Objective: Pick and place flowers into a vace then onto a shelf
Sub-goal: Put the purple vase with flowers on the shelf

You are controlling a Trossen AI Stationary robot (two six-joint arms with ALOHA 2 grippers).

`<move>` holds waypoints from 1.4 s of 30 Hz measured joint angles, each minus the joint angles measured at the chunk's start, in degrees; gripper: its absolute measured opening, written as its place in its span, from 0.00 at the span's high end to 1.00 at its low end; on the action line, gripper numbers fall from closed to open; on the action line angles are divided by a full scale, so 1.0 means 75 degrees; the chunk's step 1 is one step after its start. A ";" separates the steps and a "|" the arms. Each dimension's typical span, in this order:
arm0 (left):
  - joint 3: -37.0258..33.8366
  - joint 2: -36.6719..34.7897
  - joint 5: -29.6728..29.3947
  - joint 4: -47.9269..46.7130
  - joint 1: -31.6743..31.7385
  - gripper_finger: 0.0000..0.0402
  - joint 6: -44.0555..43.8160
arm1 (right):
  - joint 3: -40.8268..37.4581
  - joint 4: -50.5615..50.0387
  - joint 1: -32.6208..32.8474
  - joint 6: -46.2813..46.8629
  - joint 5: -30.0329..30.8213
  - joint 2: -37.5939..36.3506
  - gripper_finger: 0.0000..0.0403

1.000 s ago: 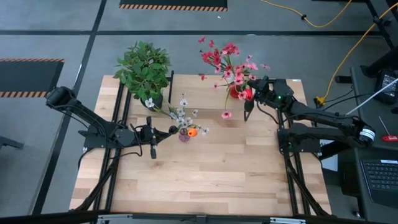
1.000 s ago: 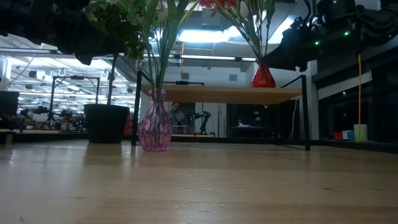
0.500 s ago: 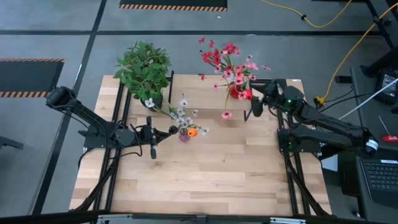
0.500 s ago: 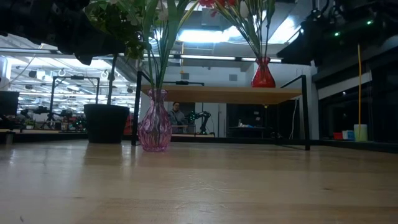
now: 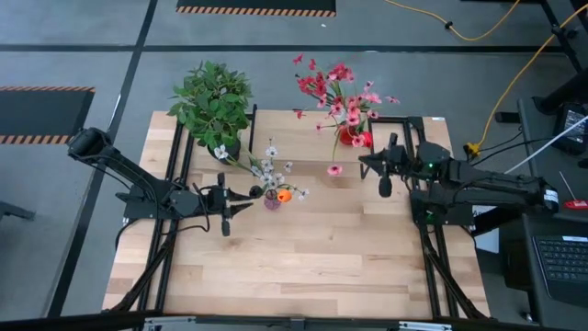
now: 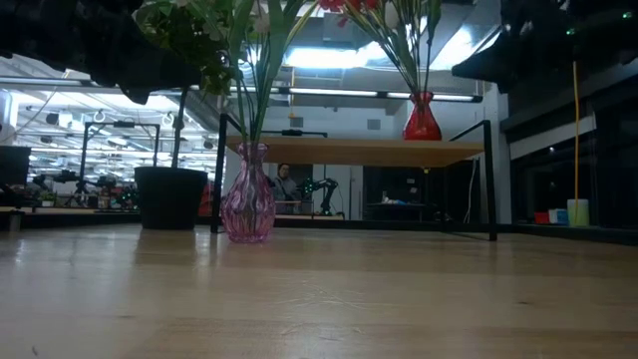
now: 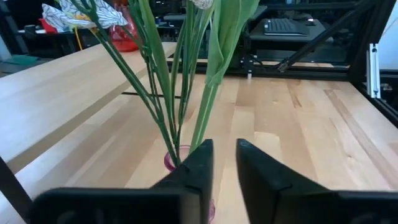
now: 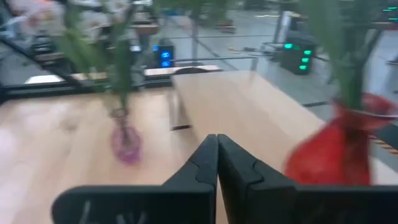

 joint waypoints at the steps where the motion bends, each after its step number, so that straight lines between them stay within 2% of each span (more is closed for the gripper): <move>1: 0.0000 0.0001 0.0000 0.0000 0.0002 0.82 0.0000 | 0.0000 -0.0006 0.0167 0.0016 0.0000 0.0002 0.97; 6: 0.0000 0.0000 -0.0138 -0.0001 0.0000 0.66 0.0009 | -0.0041 0.0091 0.1035 0.0342 0.0106 0.0187 0.99; 10: 0.0000 0.0000 -0.0352 -0.0054 0.0000 0.55 0.0318 | -0.0352 0.0333 0.1729 0.0655 0.0825 0.0484 0.99; 12: 0.0000 0.0000 -0.0433 -0.0068 0.0000 0.51 0.0407 | -0.0627 0.0785 0.2041 0.0760 0.1114 0.0653 0.99; 16: 0.0000 0.0000 -0.0473 -0.0066 0.0000 0.45 0.0455 | -0.1310 0.2343 0.2599 0.0843 0.1184 0.0963 1.00; 20: 0.0003 0.0099 -0.0434 -0.0078 0.0000 0.43 0.0395 | -0.1796 0.3283 0.3019 0.0847 0.1660 0.1133 1.00; 23: 0.0009 0.0350 -0.0429 0.0013 0.0001 0.43 0.0268 | -0.1819 0.3275 0.3172 0.1016 0.2080 0.1145 1.00; 31: 0.0031 0.1909 -0.0284 0.0343 0.0302 0.43 -0.1443 | -0.1807 0.3305 0.3238 0.1202 0.2090 0.1145 1.00; 37: 0.0100 0.3290 -0.0055 0.2026 0.0564 0.43 -0.1255 | -0.1804 0.3305 0.3236 0.1197 0.2090 0.1145 0.99; 42: 0.0506 0.4099 -0.0090 0.2231 0.0826 0.43 -0.0952 | -0.1801 0.3305 0.3236 0.1173 0.2090 0.1145 0.98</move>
